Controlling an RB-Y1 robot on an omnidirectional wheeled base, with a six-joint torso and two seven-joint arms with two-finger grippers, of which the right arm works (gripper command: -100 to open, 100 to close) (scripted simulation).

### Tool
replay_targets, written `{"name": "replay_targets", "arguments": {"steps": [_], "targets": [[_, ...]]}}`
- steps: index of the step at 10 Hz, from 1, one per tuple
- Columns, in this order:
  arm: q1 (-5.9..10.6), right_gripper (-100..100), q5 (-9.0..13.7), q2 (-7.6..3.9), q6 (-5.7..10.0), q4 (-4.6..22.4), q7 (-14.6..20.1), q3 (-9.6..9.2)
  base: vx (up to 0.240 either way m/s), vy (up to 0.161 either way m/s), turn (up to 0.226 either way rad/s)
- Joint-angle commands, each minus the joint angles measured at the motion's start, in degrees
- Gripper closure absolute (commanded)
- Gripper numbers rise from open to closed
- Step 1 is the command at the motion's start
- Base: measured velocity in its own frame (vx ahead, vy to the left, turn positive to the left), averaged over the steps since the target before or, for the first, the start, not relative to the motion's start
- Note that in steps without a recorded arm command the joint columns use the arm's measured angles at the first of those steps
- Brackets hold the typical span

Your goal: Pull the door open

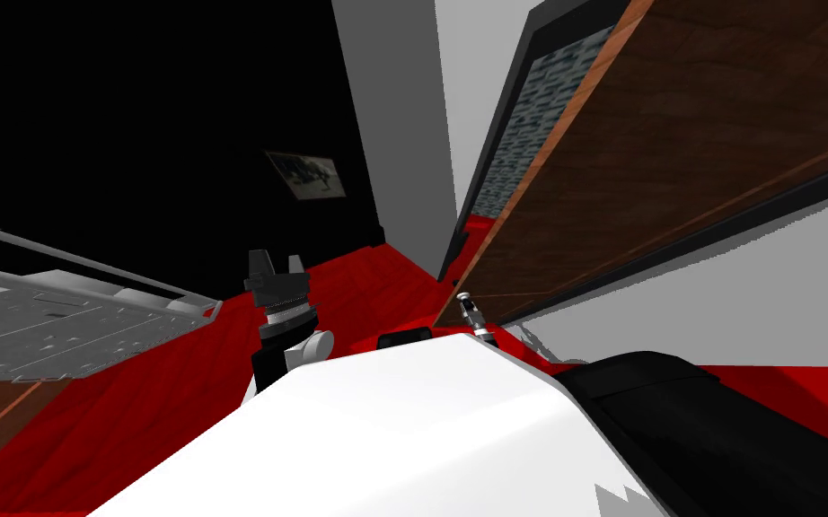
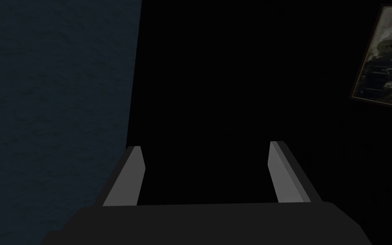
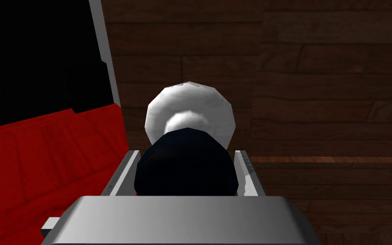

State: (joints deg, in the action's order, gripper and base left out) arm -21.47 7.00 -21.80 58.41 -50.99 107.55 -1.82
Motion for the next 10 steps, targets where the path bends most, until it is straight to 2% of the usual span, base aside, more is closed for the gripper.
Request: {"name": "replay_targets", "arguments": {"steps": [1, 10], "targets": [[0.07, 100, -0.22, -0.39, 0.85, 0.43, 0.41, -0.21, -0.213, -0.051, 0.161], [0.42, 100, -1.46, -2.57, 5.04, 3.38, 2.86, -1.57, -0.203, -0.046, 0.131]]}}
